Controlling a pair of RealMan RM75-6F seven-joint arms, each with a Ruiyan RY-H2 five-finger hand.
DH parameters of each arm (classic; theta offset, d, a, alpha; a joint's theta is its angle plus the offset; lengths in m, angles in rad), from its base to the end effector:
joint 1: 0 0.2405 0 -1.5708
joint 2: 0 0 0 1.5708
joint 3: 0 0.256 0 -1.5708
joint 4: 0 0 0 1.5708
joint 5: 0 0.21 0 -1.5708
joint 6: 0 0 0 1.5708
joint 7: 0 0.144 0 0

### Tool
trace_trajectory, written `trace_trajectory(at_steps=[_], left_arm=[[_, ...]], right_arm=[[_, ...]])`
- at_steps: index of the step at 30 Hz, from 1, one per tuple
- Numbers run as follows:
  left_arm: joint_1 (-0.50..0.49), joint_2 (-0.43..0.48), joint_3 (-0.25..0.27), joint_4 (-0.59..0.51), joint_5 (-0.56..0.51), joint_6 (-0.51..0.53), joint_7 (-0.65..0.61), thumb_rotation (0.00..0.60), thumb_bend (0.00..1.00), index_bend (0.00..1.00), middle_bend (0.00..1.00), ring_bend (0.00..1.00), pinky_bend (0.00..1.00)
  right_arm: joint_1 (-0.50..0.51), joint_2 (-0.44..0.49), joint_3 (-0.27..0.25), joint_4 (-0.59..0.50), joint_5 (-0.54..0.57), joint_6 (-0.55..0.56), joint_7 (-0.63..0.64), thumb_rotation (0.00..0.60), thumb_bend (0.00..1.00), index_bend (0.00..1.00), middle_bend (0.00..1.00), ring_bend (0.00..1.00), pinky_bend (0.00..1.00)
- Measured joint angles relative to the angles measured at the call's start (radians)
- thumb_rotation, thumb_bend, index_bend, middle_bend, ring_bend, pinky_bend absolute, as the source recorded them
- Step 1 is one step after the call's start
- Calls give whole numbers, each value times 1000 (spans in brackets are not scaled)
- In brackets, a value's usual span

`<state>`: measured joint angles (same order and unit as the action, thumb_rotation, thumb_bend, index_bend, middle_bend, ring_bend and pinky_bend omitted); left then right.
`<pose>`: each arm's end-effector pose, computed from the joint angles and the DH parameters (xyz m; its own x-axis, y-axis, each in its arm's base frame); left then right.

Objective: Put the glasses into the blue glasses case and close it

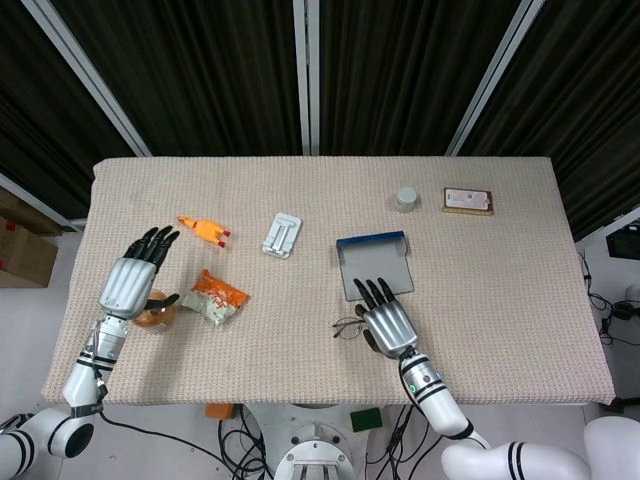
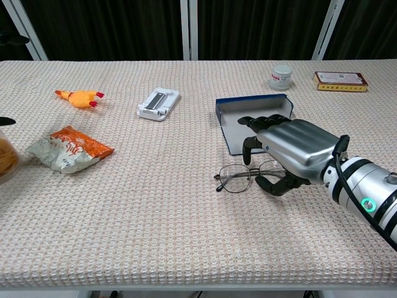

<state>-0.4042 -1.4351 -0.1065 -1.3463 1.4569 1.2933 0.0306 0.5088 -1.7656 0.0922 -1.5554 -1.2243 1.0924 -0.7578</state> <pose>-0.2618 0.2885 0.0631 0.3824 0.0260 0.9236 0.8989 -0.2418 -0.3654 -0.1450 -0.2470 -0.0766 0.5866 -0.2304 0.7764 -0.7780 -0.4265 0.4613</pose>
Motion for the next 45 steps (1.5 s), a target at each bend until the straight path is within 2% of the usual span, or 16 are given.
trace_trajectory(at_steps=[13, 35, 45], left_arm=[[2, 1, 1, 6, -10, -5, -3, 595, 40, 56, 35, 27, 196], [-2, -6, 3, 19, -15, -17, -6, 596, 40, 56, 35, 26, 196], [-2, -8, 7, 25, -18, -24, -9, 598, 40, 55, 35, 26, 196]], right_arm=[[19, -40, 0, 41, 25, 13, -11, 600, 477, 540, 30, 0, 0], [25, -59, -3, 75, 19, 46, 15, 600, 477, 612, 44, 0, 0], [27, -69, -2, 90, 6, 55, 36, 600, 488, 700, 64, 0, 0]])
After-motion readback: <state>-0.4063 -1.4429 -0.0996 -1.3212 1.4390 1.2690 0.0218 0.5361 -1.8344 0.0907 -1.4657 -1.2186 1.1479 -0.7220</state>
